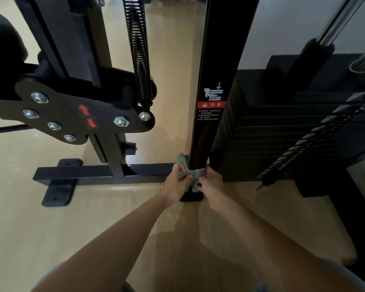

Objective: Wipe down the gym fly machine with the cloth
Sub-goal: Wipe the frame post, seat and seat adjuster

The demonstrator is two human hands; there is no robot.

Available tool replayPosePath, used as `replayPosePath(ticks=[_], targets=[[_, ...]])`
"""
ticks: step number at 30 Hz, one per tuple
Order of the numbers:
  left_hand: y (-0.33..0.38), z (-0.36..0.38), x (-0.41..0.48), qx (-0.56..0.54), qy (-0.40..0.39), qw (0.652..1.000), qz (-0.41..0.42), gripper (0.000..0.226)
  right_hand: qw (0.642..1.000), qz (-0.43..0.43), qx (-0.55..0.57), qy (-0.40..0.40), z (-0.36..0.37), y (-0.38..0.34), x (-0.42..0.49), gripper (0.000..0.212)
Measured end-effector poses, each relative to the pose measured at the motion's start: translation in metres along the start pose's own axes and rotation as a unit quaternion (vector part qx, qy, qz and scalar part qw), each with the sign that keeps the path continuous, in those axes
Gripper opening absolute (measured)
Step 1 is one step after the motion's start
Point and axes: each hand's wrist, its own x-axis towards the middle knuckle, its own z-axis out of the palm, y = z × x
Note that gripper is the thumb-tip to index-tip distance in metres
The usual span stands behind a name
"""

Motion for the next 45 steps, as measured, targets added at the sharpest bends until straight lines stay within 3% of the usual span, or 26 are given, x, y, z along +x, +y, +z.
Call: replayPosePath(ticks=[4, 9, 13, 17, 25, 32, 36, 41, 45], targets=[[-0.006, 0.006, -0.004, -0.006, 0.008, 0.999, -0.032, 0.030, 0.998, 0.062, 0.006, -0.004, 0.001, 0.002, -0.001, 0.017], [0.001, 0.007, 0.000, -0.020, 0.055, 0.998, -0.031, 0.025, 0.994, 0.074, 0.070, 0.027, 0.003, -0.006, -0.004, 0.021], [0.010, 0.004, -0.002, -0.023, 0.094, 0.995, -0.005, 0.020, 0.997, -0.006, 0.051, 0.059, 0.004, -0.012, -0.020, 0.047], [0.031, 0.002, -0.012, -0.024, 0.147, 0.987, 0.061, 0.022, 0.990, -0.111, 0.022, 0.087, 0.001, -0.023, -0.041, 0.054], [0.087, -0.006, -0.043, -0.072, 0.197, 0.963, 0.168, 0.021, 0.944, -0.275, -0.006, 0.182, -0.003, -0.051, -0.076, 0.048], [0.130, -0.014, -0.067, -0.124, 0.205, 0.945, 0.223, 0.014, 0.915, -0.326, 0.144, 0.189, -0.009, -0.091, -0.089, 0.026], [0.157, -0.020, -0.070, -0.146, 0.210, 0.938, 0.234, 0.014, 0.909, -0.322, 0.199, 0.172, -0.006, -0.110, -0.096, 0.026], [0.167, -0.020, -0.081, -0.140, 0.242, 0.919, 0.278, 0.015, 0.879, -0.405, 0.140, 0.207, 0.001, -0.125, -0.122, 0.027], [0.164, -0.037, -0.096, -0.095, 0.304, 0.887, 0.334, 0.023, 0.869, -0.462, 0.090, 0.150, 0.012, -0.127, -0.146, 0.027]])
